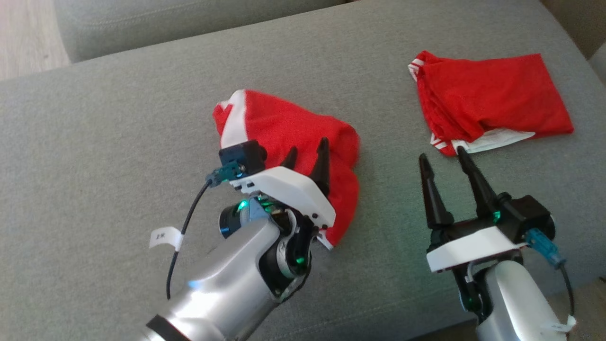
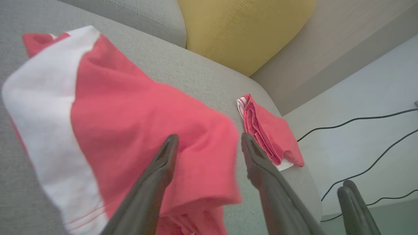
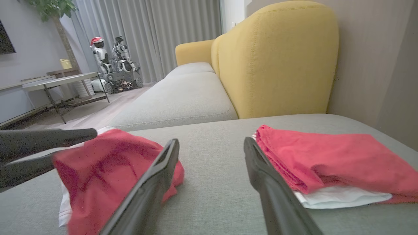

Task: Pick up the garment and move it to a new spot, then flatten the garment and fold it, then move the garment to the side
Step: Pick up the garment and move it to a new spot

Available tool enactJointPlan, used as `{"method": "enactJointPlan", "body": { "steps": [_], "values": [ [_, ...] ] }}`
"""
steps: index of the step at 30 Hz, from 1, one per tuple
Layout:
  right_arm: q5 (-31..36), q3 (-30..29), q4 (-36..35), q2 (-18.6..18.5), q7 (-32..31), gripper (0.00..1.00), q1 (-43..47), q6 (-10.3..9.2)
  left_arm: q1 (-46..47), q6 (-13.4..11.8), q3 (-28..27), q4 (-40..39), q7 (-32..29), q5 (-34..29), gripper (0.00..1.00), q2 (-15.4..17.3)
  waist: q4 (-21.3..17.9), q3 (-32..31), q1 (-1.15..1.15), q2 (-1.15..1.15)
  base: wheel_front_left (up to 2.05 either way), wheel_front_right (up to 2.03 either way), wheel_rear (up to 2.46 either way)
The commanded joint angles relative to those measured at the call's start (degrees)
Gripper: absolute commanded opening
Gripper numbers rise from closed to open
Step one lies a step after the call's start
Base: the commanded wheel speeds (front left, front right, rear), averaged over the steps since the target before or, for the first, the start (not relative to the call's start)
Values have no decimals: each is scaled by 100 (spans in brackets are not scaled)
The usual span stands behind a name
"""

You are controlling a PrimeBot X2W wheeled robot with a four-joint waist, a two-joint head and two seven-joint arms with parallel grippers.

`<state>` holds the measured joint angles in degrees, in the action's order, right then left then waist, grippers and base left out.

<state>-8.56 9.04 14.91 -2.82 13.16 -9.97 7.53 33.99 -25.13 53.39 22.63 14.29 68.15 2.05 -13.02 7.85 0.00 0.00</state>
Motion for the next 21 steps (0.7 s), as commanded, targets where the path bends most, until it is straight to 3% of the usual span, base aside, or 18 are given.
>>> {"method": "enactJointPlan", "body": {
  "steps": [1, 8, 12, 21],
  "values": [
    [-25, 170, -156, -6, 75, 100, -157, -4, 332, 38, -152, -140, 69, -83, 100, 83, 35, 28, 0, 0, 0, 0, 0],
    [-31, 153, -91, -6, 108, 100, -120, -4, 475, 304, -1024, -184, 70, -775, 100, 83, 279, 50, 0, 0, 0, 0, 0],
    [22, 37, -101, -6, 113, 100, -100, -4, 459, 536, -1805, -213, 70, -1640, 100, 115, 488, -6, 0, 0, 0, 0, 0],
    [134, -240, -197, -6, 33, 100, 97, -4, -626, 1204, -2894, -397, 71, -3067, 100, 1092, 980, -208, 0, 0, 0, 0, 0]
  ]
}}
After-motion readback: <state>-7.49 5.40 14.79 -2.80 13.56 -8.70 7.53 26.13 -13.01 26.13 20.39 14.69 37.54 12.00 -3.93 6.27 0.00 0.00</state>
